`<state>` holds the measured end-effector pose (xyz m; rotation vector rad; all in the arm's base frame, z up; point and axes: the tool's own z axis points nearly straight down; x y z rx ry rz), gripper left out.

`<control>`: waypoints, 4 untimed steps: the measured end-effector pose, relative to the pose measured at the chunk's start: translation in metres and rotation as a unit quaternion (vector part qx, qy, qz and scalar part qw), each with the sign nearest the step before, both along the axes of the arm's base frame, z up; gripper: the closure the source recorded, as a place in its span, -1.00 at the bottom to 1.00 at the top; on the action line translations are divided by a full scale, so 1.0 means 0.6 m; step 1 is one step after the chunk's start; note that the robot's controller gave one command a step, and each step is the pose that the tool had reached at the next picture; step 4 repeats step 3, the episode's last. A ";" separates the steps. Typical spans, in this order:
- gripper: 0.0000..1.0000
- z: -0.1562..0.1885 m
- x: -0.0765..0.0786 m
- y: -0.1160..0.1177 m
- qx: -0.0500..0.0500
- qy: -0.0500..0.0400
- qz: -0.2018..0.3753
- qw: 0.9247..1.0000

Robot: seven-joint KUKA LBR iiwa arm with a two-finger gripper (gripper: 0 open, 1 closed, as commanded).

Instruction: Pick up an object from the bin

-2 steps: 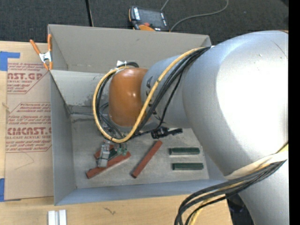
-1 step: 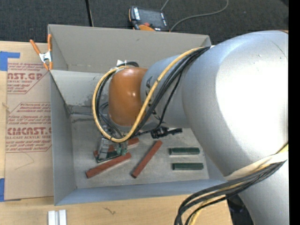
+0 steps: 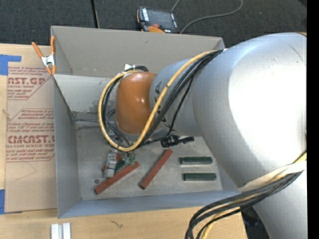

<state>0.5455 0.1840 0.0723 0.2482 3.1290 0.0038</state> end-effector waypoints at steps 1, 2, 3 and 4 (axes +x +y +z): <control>-1.00 -0.003 -0.035 -0.069 -0.001 0.001 0.074 0.997; 1.00 0.001 -0.035 -0.066 0.000 0.003 0.075 0.997; 1.00 0.221 -0.042 -0.039 0.000 -0.003 0.048 0.999; 1.00 0.221 -0.042 -0.039 0.000 -0.003 0.048 0.999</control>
Offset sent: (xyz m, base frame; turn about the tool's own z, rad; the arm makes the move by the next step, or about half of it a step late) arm -0.0216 -0.0415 -0.0023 -0.1484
